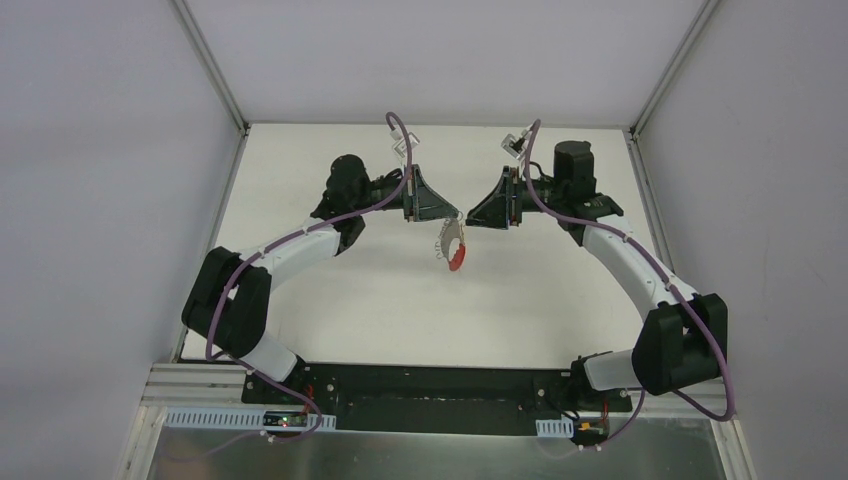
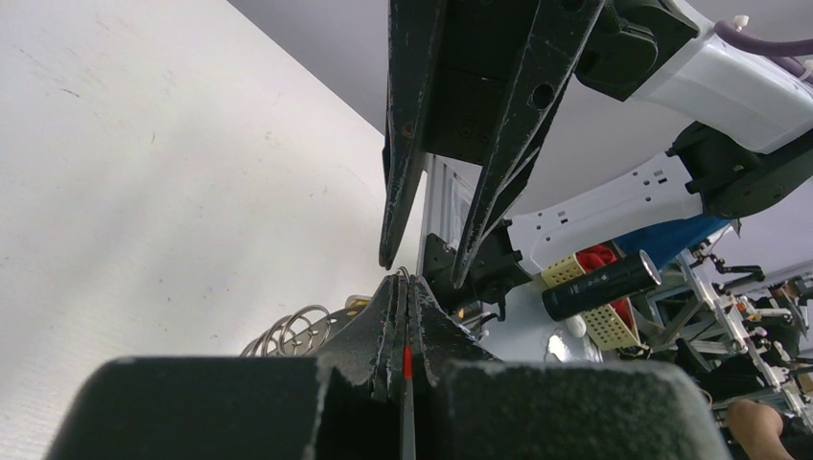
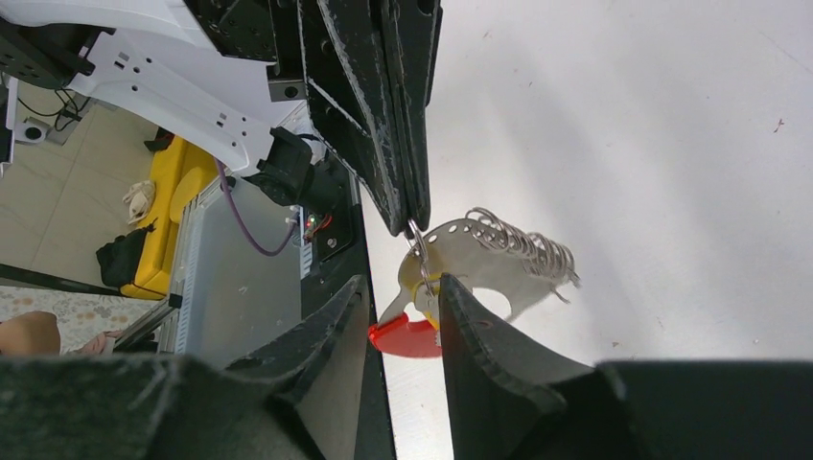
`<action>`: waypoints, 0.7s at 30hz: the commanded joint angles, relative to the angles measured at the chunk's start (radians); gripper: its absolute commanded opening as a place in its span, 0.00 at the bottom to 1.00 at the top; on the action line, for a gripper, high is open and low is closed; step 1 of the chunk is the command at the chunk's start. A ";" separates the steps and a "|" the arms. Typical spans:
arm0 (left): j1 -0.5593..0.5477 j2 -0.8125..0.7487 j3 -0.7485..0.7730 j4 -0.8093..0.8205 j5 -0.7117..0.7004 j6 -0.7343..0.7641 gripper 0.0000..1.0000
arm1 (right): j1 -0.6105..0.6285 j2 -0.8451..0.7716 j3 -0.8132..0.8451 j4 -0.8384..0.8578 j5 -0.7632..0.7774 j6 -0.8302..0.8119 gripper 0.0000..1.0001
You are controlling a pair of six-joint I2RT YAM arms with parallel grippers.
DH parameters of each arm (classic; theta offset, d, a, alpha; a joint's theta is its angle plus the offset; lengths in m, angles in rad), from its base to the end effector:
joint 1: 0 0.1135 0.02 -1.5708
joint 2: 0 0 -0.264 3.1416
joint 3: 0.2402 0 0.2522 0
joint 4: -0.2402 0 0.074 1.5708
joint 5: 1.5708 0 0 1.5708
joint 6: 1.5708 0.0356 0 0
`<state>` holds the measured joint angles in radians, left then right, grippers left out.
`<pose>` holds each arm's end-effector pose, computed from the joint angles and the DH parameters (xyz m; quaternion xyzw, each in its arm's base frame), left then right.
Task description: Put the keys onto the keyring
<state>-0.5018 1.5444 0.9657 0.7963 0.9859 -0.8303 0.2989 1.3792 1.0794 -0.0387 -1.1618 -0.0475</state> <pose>0.2859 -0.1907 0.3139 0.2738 0.6045 -0.6574 0.3570 0.2815 0.1209 0.3284 -0.4300 0.6174 0.5049 0.4231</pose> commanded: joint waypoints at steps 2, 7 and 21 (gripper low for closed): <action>0.008 -0.014 0.002 0.098 0.020 -0.022 0.00 | 0.010 -0.006 0.033 0.097 -0.048 0.044 0.36; 0.006 -0.013 0.003 0.106 0.019 -0.035 0.00 | 0.022 0.007 0.036 0.102 -0.039 0.044 0.33; 0.005 -0.014 0.002 0.113 0.021 -0.045 0.00 | 0.049 0.033 0.049 0.102 -0.033 0.044 0.20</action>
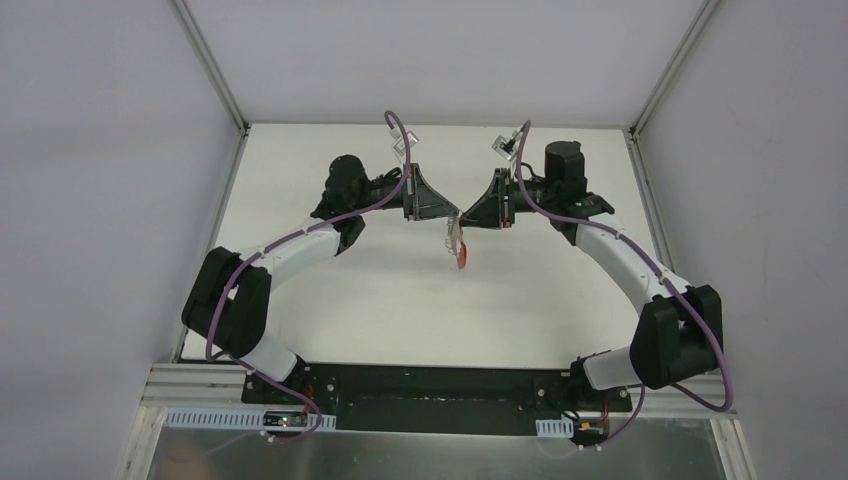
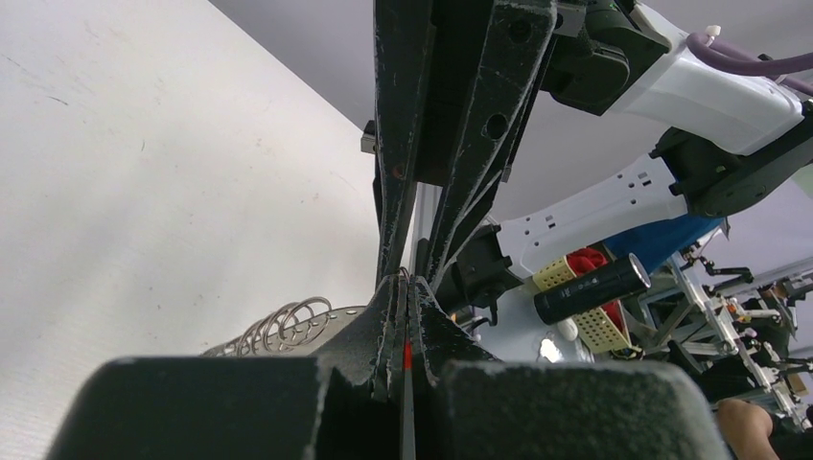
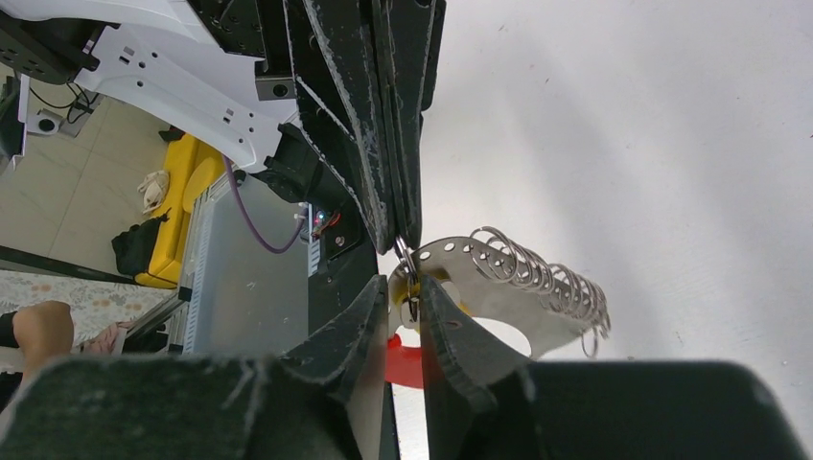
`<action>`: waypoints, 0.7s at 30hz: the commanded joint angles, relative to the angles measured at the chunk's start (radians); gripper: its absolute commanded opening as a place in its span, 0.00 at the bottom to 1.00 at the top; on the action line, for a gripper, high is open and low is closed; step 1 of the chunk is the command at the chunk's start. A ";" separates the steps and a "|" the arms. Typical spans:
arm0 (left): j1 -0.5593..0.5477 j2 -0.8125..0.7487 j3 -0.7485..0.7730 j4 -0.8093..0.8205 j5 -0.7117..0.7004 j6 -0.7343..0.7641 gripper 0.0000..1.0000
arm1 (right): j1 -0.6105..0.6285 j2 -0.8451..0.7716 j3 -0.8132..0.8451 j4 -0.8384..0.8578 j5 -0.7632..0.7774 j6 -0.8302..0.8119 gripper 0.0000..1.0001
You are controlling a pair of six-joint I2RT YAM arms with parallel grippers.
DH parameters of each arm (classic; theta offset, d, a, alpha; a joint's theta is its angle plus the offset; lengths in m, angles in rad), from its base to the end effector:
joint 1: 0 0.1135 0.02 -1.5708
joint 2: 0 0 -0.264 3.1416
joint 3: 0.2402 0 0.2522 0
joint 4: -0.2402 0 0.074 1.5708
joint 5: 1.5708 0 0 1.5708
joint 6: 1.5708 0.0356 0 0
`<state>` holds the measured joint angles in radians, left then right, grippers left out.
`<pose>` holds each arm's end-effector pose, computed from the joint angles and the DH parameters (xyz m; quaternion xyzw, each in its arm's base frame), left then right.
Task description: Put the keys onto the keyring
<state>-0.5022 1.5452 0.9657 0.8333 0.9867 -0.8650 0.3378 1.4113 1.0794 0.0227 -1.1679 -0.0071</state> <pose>0.2852 -0.1905 0.3170 0.2712 0.5977 -0.6646 0.3570 0.2845 0.1346 0.3243 -0.4359 0.6080 0.5201 0.4121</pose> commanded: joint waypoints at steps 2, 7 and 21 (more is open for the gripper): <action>0.005 -0.014 0.001 0.076 0.020 -0.011 0.00 | 0.010 0.000 0.050 0.040 -0.030 0.004 0.16; 0.005 -0.011 0.001 0.078 0.023 -0.011 0.00 | 0.010 0.000 0.048 0.040 -0.035 0.029 0.10; 0.004 -0.005 -0.002 0.086 0.031 -0.013 0.00 | 0.009 0.006 0.059 0.039 -0.030 0.032 0.16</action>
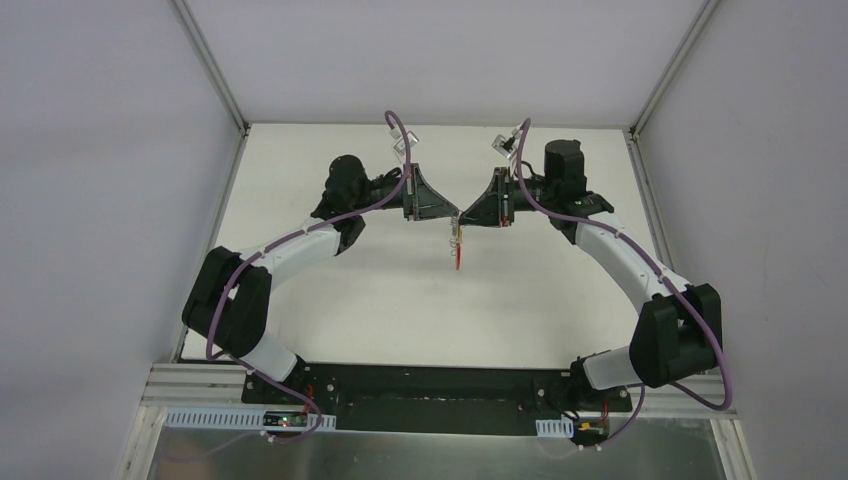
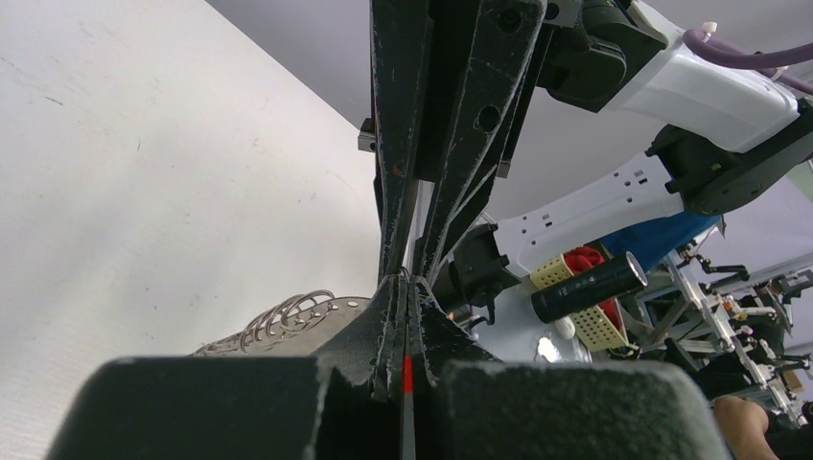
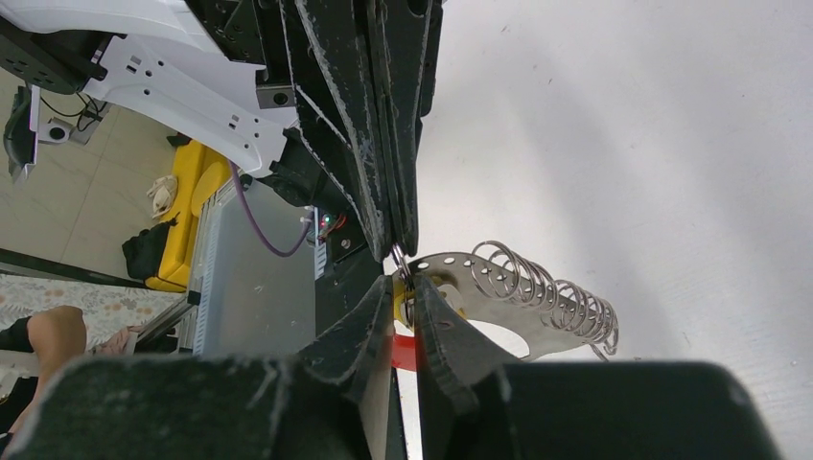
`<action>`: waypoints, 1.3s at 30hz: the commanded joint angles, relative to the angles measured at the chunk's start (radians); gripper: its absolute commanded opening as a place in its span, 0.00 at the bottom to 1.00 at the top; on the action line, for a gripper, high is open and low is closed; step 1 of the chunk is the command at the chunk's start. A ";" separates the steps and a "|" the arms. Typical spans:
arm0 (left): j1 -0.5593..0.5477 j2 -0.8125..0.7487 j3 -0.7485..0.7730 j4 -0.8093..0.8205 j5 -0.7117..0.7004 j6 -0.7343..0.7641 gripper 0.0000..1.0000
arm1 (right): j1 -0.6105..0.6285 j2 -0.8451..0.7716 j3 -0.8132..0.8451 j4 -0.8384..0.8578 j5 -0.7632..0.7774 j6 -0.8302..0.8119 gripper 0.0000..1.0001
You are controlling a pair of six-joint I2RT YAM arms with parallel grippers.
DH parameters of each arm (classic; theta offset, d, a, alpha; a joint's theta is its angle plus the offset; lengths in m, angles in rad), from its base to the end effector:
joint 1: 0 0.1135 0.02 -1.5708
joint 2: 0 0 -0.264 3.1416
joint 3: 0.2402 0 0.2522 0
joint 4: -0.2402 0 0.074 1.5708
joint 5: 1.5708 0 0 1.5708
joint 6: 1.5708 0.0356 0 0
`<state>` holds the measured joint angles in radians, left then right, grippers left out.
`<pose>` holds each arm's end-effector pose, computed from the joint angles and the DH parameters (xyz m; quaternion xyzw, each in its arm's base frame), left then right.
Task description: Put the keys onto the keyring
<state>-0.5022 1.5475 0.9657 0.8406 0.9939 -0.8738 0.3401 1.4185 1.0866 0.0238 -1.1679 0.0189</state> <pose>0.2852 -0.1907 0.3169 0.2722 0.5967 -0.6670 0.3535 0.2859 0.1359 0.3247 -0.4289 0.6128 0.5258 0.4051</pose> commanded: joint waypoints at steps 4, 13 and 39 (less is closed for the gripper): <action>0.005 -0.007 -0.003 0.080 0.025 -0.006 0.00 | 0.007 -0.001 0.050 0.039 -0.030 0.006 0.16; 0.004 -0.006 -0.004 0.081 0.029 0.003 0.00 | 0.008 -0.008 0.052 0.035 -0.018 0.009 0.00; 0.005 -0.129 0.095 -0.494 0.064 0.614 0.40 | 0.167 -0.021 0.311 -0.629 0.358 -0.554 0.00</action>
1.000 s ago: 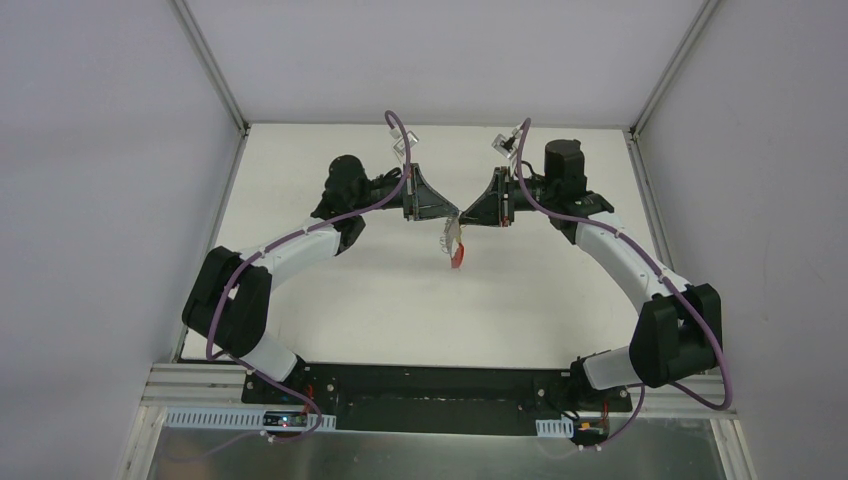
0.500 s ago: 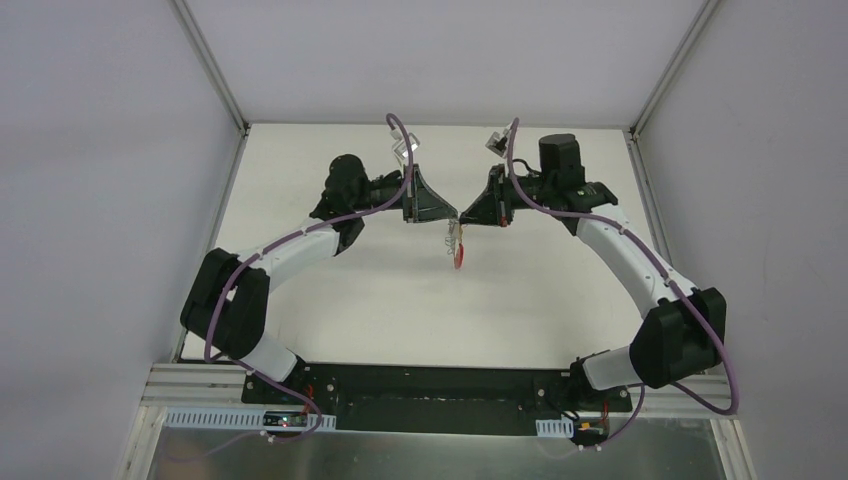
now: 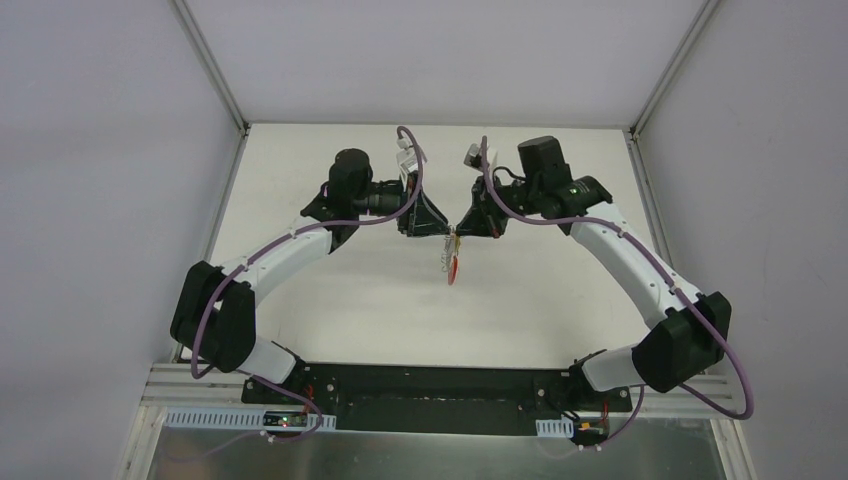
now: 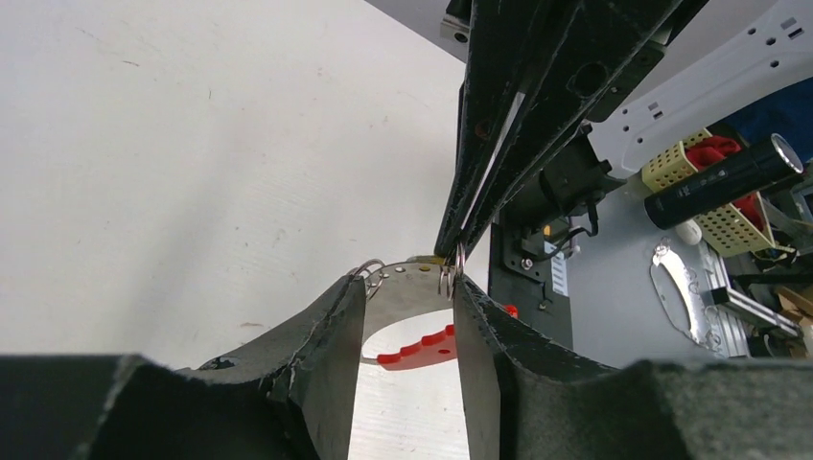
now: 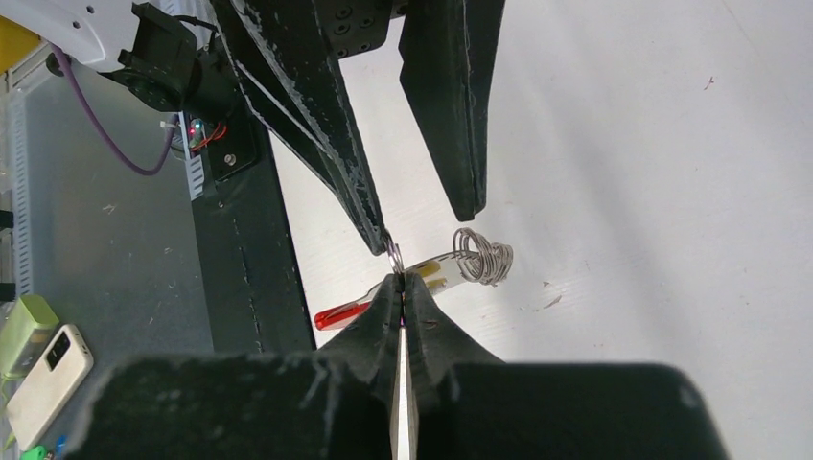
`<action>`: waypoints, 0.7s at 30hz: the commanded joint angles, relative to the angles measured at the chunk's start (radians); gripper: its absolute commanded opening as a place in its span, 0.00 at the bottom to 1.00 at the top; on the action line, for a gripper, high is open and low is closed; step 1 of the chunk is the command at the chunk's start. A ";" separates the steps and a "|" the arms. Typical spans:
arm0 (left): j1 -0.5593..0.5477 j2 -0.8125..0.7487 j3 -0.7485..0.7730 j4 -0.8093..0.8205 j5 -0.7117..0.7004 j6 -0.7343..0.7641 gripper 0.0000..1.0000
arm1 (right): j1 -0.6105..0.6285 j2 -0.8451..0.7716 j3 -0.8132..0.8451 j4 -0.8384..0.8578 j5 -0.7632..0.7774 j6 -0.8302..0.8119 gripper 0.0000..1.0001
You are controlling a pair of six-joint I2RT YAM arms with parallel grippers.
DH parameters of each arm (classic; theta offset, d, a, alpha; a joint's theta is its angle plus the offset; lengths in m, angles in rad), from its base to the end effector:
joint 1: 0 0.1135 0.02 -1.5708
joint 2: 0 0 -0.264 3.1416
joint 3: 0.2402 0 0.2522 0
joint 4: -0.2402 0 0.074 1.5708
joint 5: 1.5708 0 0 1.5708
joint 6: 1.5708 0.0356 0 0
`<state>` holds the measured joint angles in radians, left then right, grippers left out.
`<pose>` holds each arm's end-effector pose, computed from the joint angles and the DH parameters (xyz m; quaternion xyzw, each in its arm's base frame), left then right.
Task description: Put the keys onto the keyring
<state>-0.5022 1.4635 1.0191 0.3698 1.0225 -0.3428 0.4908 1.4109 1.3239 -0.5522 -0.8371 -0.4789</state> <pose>0.2755 -0.1860 0.3179 0.3827 0.6107 -0.5704 0.3940 0.2572 0.1674 0.3543 -0.5420 0.6372 0.3656 0.4082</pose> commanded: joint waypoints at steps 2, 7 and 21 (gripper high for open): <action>0.005 -0.050 0.043 -0.028 0.042 0.093 0.41 | 0.022 -0.006 0.083 -0.063 0.034 -0.058 0.00; 0.002 -0.044 0.059 -0.047 0.052 0.117 0.41 | 0.043 0.021 0.109 -0.086 0.044 -0.049 0.00; -0.013 -0.064 0.102 -0.262 0.041 0.255 0.37 | 0.050 0.066 0.120 -0.094 0.056 -0.026 0.00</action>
<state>-0.5049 1.4445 1.0763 0.1490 1.0420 -0.1471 0.5346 1.4780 1.4063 -0.6445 -0.7708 -0.5095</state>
